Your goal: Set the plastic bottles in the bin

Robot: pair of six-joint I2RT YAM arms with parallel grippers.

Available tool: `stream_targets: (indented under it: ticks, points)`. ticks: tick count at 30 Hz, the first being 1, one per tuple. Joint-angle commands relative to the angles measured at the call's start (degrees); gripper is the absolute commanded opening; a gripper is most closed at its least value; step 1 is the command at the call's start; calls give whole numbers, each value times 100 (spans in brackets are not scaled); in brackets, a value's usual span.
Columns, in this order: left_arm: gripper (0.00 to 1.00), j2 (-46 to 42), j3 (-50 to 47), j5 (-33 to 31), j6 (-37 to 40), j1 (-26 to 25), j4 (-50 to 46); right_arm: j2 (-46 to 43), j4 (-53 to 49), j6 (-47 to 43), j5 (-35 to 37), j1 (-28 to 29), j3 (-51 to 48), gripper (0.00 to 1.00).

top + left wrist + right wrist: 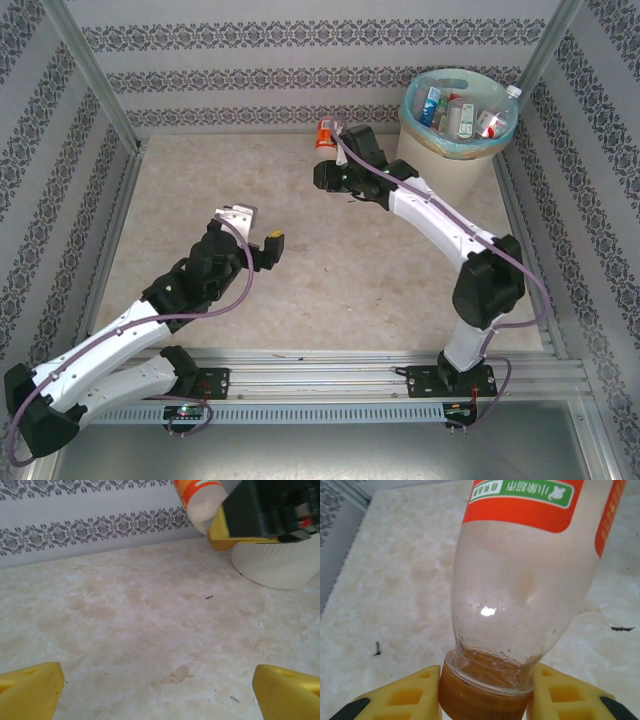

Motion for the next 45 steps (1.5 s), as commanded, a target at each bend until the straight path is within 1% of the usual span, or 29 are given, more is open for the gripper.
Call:
stream_targets:
  ticks: [1, 6, 11, 14, 18, 21, 24, 28, 30, 32, 36, 38, 40, 41, 42, 43, 44, 45]
  points:
    - [97, -242, 131, -215, -26, 60, -225, -566, -304, -153, -269, -58, -132, 22]
    - [97, -410, 22, -216, -179, 66, -234, -1228, -527, -38, -458, -361, -49, 21]
    - [96, -279, -18, -45, -301, 63, -140, -1621, -907, -118, -309, -809, 412, 20]
    - [96, -169, -10, 92, -377, 66, -92, -1808, -973, -133, -110, -1234, 664, 20]
    - [96, -91, -6, 205, -455, 63, -23, -1874, -934, -50, 251, -1960, 934, 19]
    - [96, -62, -6, 266, -525, 63, -17, -1600, -1165, -439, 822, -2402, 1325, 18]
    - [95, -60, 10, 303, -578, 65, -53, -1157, -1500, -886, 1362, -2716, 1886, 18]
    - [95, -86, 31, 279, -597, 59, -118, -350, -2242, -1422, 1956, -2926, 2926, 18]
    - [95, -110, 34, 240, -581, 63, -136, 1, -2535, -1620, 2060, -2958, 3322, 19]
    - [95, -127, 25, 208, -558, 64, -132, 260, -2643, -1786, 2086, -2989, 3505, 21]
    - [95, -123, 24, 206, -534, 60, -150, 629, -2708, -1833, 1679, -3075, 3587, 21]
    - [95, -131, 27, 204, -533, 58, -194, 737, -2779, -1830, 1595, -3075, 3602, 23]
    - [95, -155, 28, 179, -519, 58, -222, 811, -2800, -1825, 1557, -3076, 3608, 25]
    - [95, -160, 28, 176, -521, 59, -229, 843, -2806, -1836, 1548, -3078, 3617, 28]
    - [95, -169, 20, 163, -517, 58, -239, 870, -2834, -1844, 1558, -3081, 3648, 34]
    - [95, -175, 19, 151, -505, 58, -231, 905, -2879, -1838, 1592, -3076, 3705, 43]
    - [95, -179, 15, 140, -503, 58, -231, 919, -2918, -1831, 1606, -3076, 3766, 51]
    - [95, -177, 20, 136, -499, 58, -224, 920, -2946, -1830, 1601, -3079, 3814, 56]
